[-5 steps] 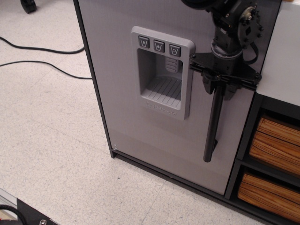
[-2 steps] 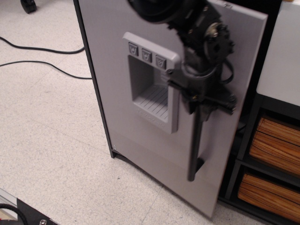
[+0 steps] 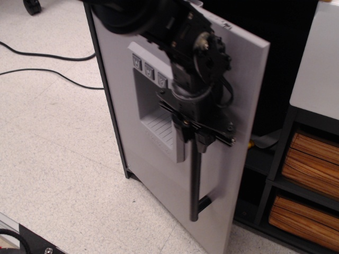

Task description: Open fridge

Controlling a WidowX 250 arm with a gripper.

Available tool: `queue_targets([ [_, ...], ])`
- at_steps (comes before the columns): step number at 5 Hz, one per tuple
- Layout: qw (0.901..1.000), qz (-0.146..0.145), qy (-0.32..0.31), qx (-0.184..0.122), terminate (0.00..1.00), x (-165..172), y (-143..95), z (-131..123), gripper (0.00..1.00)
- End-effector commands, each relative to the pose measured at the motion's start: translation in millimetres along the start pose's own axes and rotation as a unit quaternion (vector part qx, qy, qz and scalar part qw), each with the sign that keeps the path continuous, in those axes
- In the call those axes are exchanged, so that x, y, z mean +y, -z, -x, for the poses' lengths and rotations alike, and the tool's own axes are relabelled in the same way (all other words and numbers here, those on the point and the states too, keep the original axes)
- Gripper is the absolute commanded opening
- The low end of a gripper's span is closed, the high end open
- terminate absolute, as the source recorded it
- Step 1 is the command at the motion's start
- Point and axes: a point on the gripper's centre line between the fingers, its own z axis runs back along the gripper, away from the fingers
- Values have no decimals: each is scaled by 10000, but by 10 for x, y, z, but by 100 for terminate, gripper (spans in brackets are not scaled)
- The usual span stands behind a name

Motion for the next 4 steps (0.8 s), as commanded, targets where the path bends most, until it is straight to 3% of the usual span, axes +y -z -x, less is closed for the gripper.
queue_targets([
  [1,9912,-708,-607,942,0,410,-286,318,100],
  [2,9861,-808,-253,1431,0,357,-120,614,100],
  [3,9857,-623,407,1515,0,169,2,930,100],
  [4,9871,-619,924,1150,0,72,53,1223,100],
])
